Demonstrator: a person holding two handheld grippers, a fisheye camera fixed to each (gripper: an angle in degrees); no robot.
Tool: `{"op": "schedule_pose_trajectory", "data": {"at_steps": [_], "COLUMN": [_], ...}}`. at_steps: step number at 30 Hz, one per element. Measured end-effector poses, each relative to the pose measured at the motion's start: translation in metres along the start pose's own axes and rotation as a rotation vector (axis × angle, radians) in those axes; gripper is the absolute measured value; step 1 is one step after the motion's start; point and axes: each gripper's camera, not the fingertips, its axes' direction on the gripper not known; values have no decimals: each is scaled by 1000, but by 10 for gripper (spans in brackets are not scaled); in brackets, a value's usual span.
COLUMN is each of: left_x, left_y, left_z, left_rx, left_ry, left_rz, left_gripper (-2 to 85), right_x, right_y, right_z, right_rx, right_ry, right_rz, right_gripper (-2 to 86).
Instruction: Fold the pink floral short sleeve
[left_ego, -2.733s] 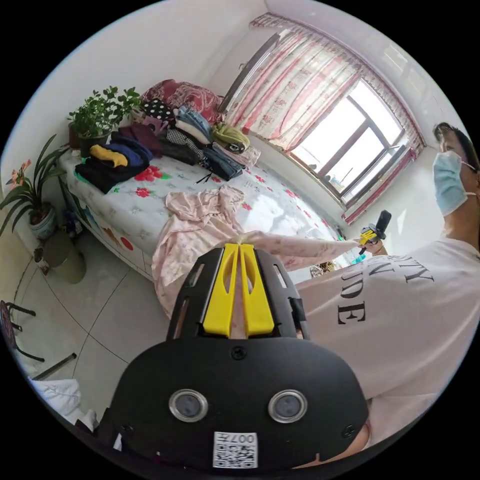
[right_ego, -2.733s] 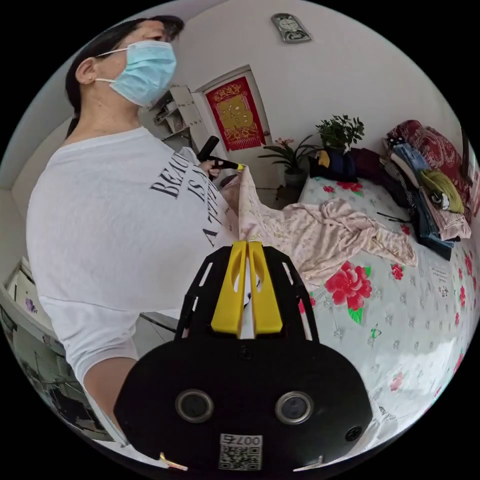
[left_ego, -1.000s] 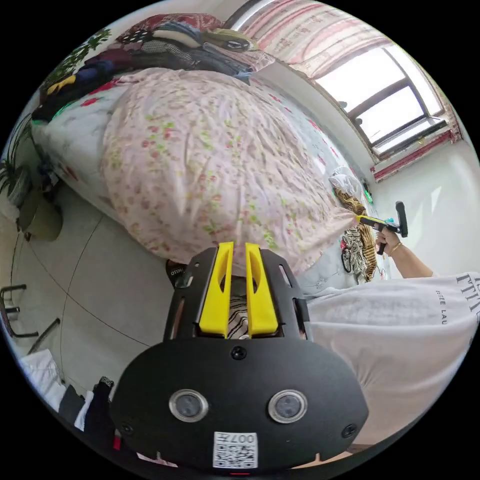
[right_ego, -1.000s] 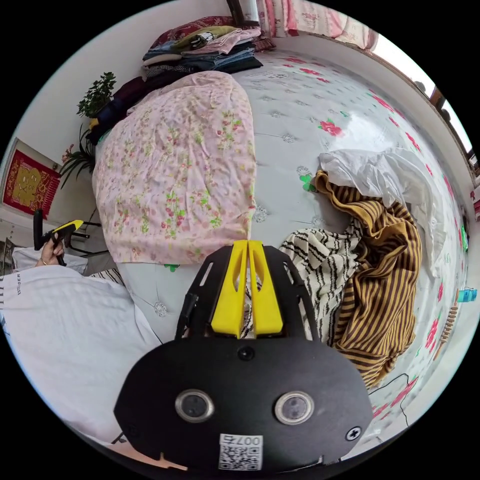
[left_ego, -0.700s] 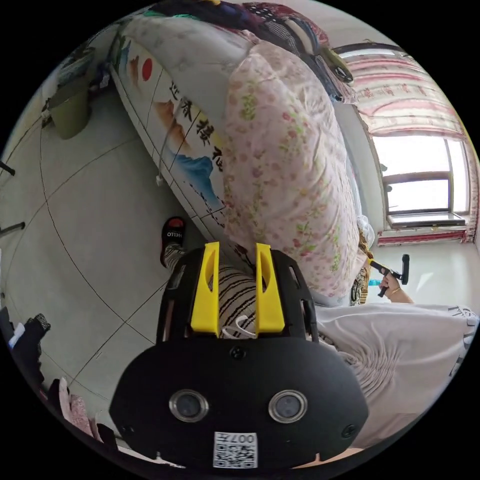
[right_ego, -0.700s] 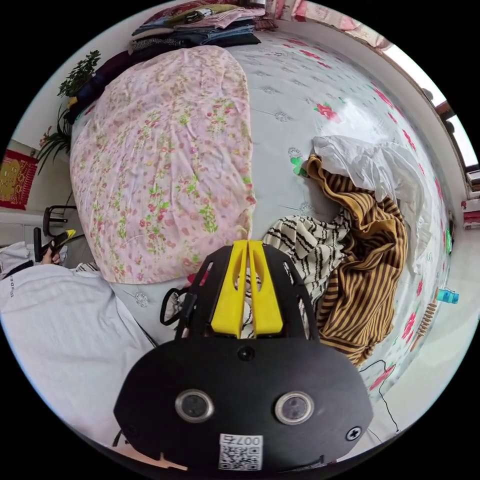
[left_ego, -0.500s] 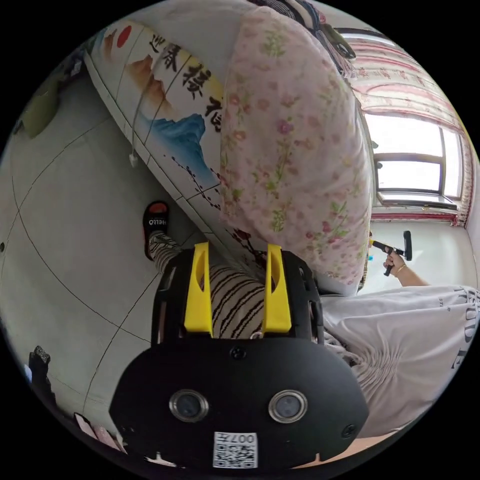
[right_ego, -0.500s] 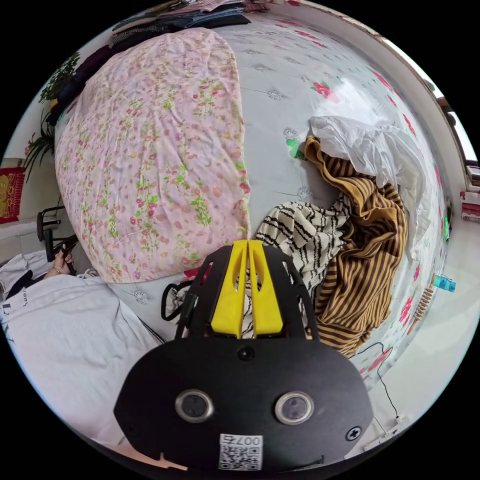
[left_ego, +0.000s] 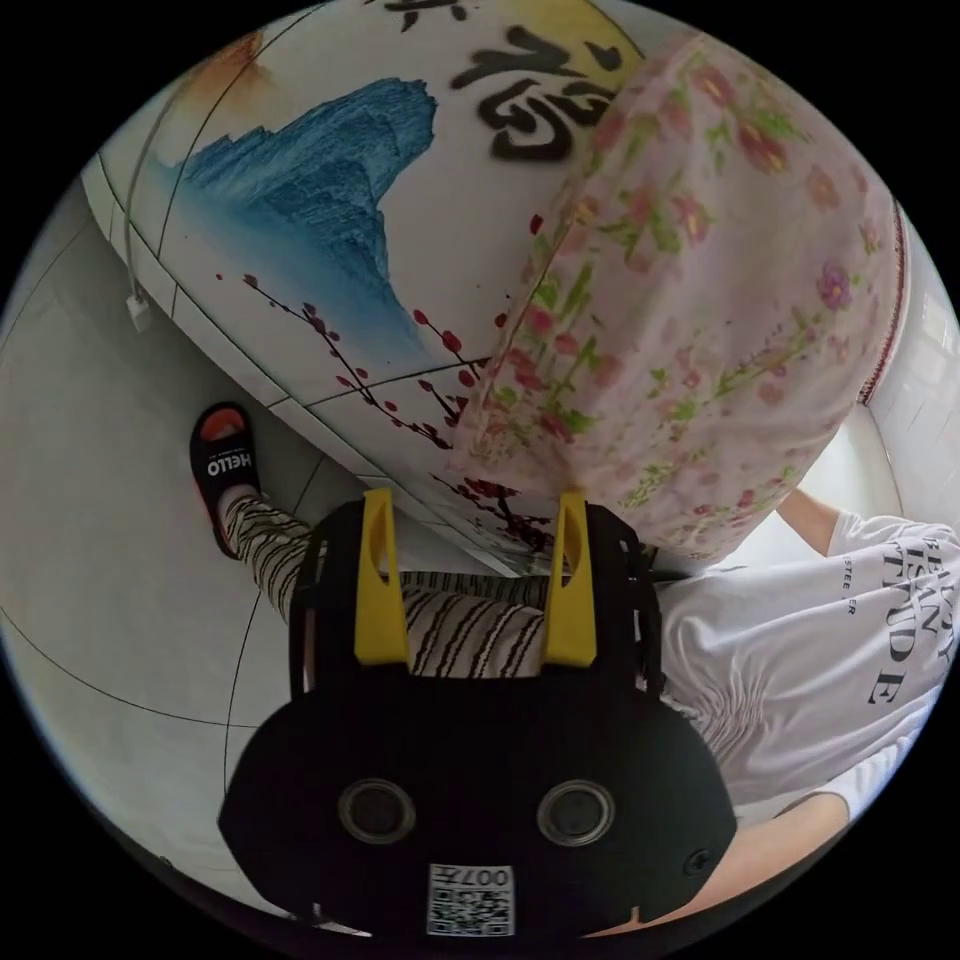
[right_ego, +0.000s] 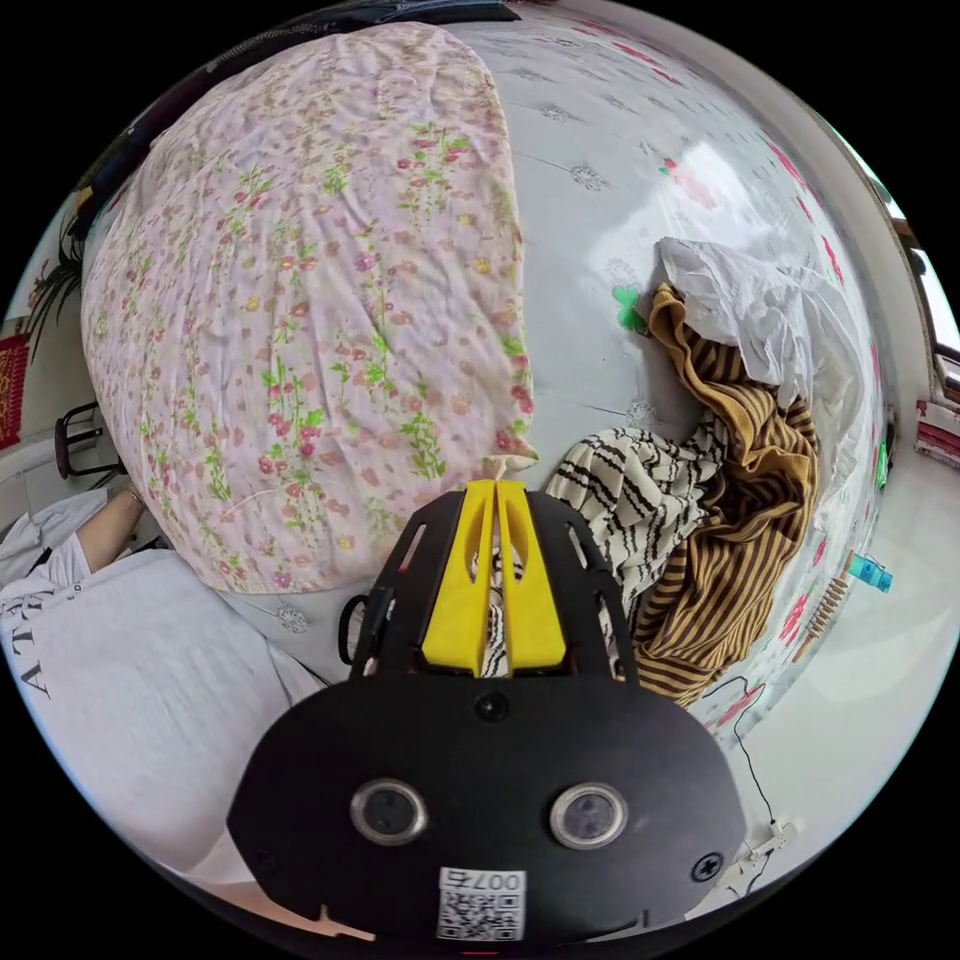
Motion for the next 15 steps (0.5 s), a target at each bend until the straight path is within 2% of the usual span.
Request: {"op": "schedule_pose_trajectory", "data": {"at_steps": [7,10,13,15], "left_x": [-29,-38,-45,-40], "left_y": [-26,-36,-39,-37], "left_z": [2,8,12,12], "left_rx": [-20,-92,-133,-146], "left_ry": [91,119,284,255], "left_rz": [54,70,66,72], "left_gripper": [178,155,35,0], "right_x": [-21,-19,-8,-2], "right_y": [-27,-28,-23,-18], "right_z": [46,61,75,84], "right_rx": [-36,-36,-29,-15], "right_ry": [4,15,-10,-15], "right_rz": [-23,-19,1,12], "right_gripper": [-3,-3,-3,-3]}}
